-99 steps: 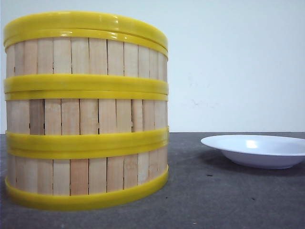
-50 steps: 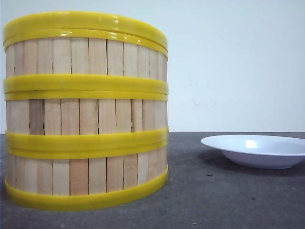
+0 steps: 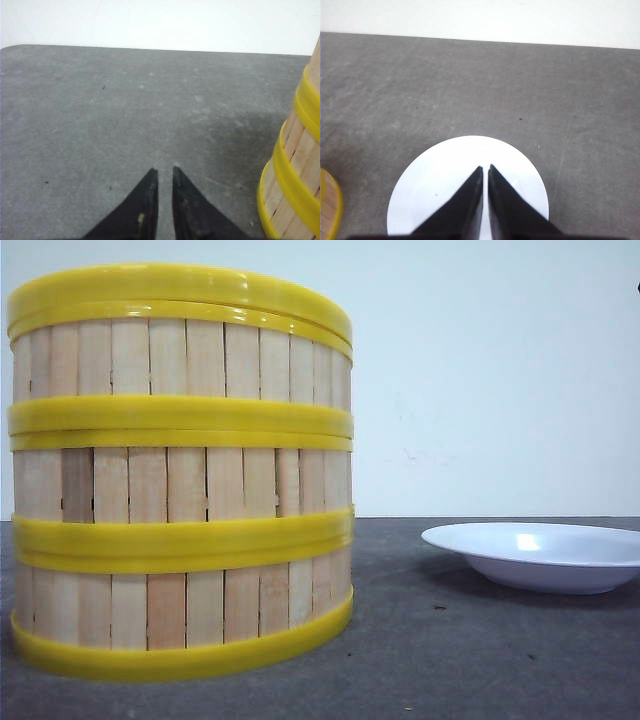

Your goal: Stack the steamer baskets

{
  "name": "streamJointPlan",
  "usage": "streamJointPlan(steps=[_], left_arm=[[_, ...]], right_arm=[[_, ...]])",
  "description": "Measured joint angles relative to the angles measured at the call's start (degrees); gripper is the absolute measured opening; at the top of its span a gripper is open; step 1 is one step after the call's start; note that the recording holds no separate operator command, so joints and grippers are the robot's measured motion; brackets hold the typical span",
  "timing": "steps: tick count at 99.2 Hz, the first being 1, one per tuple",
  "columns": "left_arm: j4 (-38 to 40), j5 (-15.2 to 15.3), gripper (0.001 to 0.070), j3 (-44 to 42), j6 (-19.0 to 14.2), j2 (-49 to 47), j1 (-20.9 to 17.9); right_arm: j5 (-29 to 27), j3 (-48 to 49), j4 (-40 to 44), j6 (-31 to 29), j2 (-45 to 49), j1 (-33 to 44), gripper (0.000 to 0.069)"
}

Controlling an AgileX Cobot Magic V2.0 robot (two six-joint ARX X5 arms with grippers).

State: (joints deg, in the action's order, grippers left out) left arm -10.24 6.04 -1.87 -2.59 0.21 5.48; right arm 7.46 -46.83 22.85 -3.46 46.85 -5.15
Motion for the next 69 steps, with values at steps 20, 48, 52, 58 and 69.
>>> streamJointPlan(steps=[20,48,52,58,69], left_arm=[[0.0,0.0,0.0025,0.0,0.0,0.0,0.0],[0.0,0.0,0.0025,0.0,0.0,0.0,0.0],[0.0,0.0,0.0025,0.0,0.0,0.0,0.0],[0.0,0.0,0.0025,0.0,0.0,0.0,0.0],[0.0,0.0,0.0025,0.0,0.0,0.0,0.0]], right_arm=[[-1.2,0.1,-0.1,0.0,-0.6,0.0,0.001],[-5.6,17.3,-10.0,1.3,-19.0,0.0,0.001],[-5.6,21.6,-11.2,1.4,-22.2,0.0,0.001],[-5.6,27.8,-12.1,1.6,-27.1,0.0,0.001],[-5.6,37.6,-11.6,1.5,-36.2,0.0,0.0009]])
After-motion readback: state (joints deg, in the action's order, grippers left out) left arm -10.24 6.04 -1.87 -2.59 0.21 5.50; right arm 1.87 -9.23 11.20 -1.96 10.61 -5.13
